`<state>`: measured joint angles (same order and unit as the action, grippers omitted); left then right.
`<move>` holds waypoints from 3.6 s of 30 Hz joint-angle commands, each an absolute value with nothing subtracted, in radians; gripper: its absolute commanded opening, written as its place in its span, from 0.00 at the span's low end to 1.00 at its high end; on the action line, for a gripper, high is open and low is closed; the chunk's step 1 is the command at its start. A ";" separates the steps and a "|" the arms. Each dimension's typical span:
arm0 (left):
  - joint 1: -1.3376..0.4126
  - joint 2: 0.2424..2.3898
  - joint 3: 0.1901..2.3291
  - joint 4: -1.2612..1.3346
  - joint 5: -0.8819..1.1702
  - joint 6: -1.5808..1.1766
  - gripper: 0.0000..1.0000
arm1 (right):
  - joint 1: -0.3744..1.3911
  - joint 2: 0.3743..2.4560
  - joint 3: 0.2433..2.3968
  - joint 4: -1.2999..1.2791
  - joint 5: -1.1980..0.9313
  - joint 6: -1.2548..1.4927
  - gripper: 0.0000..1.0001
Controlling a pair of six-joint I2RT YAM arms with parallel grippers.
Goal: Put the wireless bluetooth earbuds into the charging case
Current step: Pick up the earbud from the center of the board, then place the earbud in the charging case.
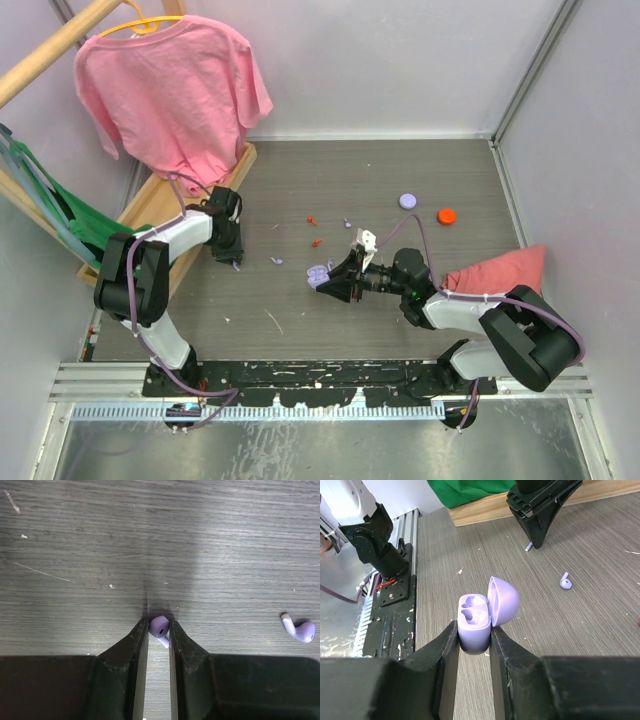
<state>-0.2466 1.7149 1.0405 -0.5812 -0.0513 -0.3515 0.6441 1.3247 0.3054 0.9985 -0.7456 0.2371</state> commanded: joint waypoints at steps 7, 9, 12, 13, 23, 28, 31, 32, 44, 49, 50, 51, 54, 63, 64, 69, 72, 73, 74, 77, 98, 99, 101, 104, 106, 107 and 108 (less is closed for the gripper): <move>-0.295 1.604 1.014 -0.578 -0.015 -0.357 0.13 | 0.652 1.301 0.344 1.013 -0.732 0.201 0.01; -0.314 1.555 1.001 -0.561 -0.023 -0.359 0.12 | 0.659 1.289 0.344 1.004 -0.722 0.184 0.01; -0.346 1.465 0.984 -0.539 -0.031 -0.359 0.11 | 0.672 1.269 0.343 0.980 -0.695 0.150 0.01; -0.357 1.437 0.976 -0.529 -0.033 -0.358 0.10 | 0.673 1.264 0.342 0.975 -0.684 0.144 0.01; -0.517 1.184 0.963 -0.488 -0.153 -0.349 0.06 | 0.683 1.218 0.330 0.995 -0.546 0.116 0.01; -0.626 1.076 0.949 -0.448 -0.226 -0.349 0.06 | 0.685 1.200 0.321 1.018 -0.509 0.073 0.01; -0.684 1.017 0.930 -0.407 -0.255 -0.337 0.05 | 0.686 1.200 0.309 1.066 -0.495 0.068 0.01; -0.709 0.997 0.924 -0.390 -0.262 -0.329 0.05 | 0.687 1.200 0.307 1.077 -0.491 0.068 0.01; -0.893 0.843 0.812 -0.080 -0.218 -0.170 0.04 | 0.687 1.208 0.314 1.244 -0.542 0.043 0.03; -0.928 0.841 0.791 0.028 -0.150 -0.102 0.03 | 0.688 1.211 0.338 1.256 -0.561 0.059 0.03; -0.934 0.842 0.785 0.053 -0.134 -0.090 0.03 | 0.688 1.210 0.342 1.257 -0.566 0.062 0.03; -0.936 0.841 0.777 0.080 -0.119 -0.080 0.03 | 0.689 1.211 0.345 1.256 -0.571 0.064 0.03; -0.940 0.842 0.757 0.157 -0.070 -0.048 0.02 | 0.688 1.210 0.353 1.256 -0.581 0.069 0.02; -0.951 0.880 0.702 0.313 0.026 0.026 0.01 | 0.688 1.198 0.346 1.278 -0.567 0.101 0.01; -0.952 0.883 0.695 0.328 0.033 0.031 0.02 | 0.688 1.199 0.345 1.286 -0.566 0.109 0.01; -0.958 0.897 0.673 0.377 0.046 0.055 0.01 | 0.689 1.194 0.339 1.323 -0.566 0.148 0.01; -0.959 0.905 0.670 0.382 0.049 0.063 0.01 | 0.688 1.189 0.336 1.331 -0.563 0.158 0.01; -0.959 0.908 0.669 0.384 0.052 0.064 0.01 | 0.689 1.186 0.335 1.332 -0.560 0.158 0.01; -0.960 0.911 0.668 0.388 0.053 0.066 0.01 | 0.688 1.185 0.333 1.332 -0.559 0.158 0.01; -0.961 0.916 0.663 0.394 0.060 0.067 0.01 | 0.688 1.179 0.329 1.331 -0.559 0.159 0.01; -0.974 0.871 0.618 0.396 0.107 0.084 0.12 | 0.688 1.166 0.328 1.325 -0.550 0.150 0.01; -0.974 0.869 0.617 0.393 0.113 0.083 0.13 | 0.688 1.166 0.328 1.325 -0.550 0.150 0.01; -0.974 0.870 0.618 0.384 0.121 0.084 0.15 | 0.689 1.166 0.328 1.325 -0.549 0.150 0.01; -0.974 0.879 0.626 0.365 0.138 0.084 0.18 | 0.687 1.164 0.327 1.325 -0.550 0.149 0.01; -0.975 0.884 0.634 0.353 0.152 0.083 0.20 | 0.687 1.162 0.325 1.325 -0.549 0.149 0.01; -0.975 0.886 0.638 0.348 0.156 0.081 0.21 | 0.689 1.161 0.324 1.325 -0.549 0.149 0.01; -0.976 0.887 0.642 0.341 0.160 0.080 0.22 | 0.689 1.162 0.323 1.325 -0.550 0.149 0.01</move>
